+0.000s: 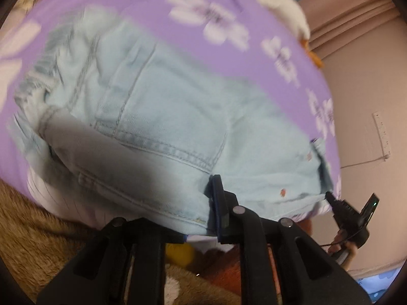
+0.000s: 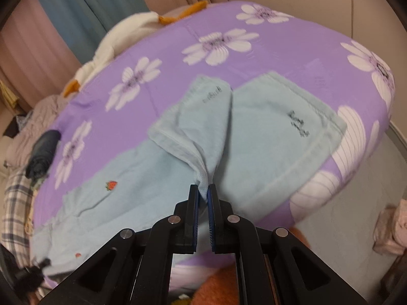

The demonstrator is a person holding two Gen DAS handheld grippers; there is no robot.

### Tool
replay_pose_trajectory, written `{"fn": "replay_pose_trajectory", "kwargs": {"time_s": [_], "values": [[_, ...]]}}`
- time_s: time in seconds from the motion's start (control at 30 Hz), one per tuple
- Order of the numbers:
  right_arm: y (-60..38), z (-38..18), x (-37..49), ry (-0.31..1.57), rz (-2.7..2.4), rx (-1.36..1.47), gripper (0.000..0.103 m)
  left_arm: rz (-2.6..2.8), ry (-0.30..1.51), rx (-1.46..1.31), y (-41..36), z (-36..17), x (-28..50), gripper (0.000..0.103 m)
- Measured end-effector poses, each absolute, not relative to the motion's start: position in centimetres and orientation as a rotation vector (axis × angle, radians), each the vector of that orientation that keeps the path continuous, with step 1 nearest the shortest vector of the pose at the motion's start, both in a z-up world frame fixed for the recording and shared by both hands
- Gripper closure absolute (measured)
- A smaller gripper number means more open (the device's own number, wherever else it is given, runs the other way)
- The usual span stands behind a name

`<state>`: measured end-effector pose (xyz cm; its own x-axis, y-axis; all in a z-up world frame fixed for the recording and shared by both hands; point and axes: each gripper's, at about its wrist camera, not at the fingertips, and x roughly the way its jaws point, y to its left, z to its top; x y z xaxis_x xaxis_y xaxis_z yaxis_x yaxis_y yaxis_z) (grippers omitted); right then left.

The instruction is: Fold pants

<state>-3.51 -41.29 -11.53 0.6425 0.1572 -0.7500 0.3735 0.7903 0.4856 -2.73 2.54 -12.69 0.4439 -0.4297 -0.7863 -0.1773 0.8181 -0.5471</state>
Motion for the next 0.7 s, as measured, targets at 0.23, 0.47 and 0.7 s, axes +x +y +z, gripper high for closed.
{"fn": "replay_pose_trajectory", "kwargs": {"time_s": [0.23, 0.47, 0.7], "values": [[-40.4, -12.8, -2.2, 1.007, -0.184, 0.56, 0.088, -0.095, 1.074, -0.617, 3.9, -12.1, -3.0, 0.051], [-38.6, -9.7, -0.4, 0.949, -0.246, 0.278, 0.049, 0.082, 0.946, -0.687, 9.5, -11.0, -3.2, 0.038], [-36.1, -12.1, 5.4, 0.99, -0.216, 0.158, 0.081, 0.13, 0.968, -0.728, 11.6, -12.8, -1.9, 0.074]]}}
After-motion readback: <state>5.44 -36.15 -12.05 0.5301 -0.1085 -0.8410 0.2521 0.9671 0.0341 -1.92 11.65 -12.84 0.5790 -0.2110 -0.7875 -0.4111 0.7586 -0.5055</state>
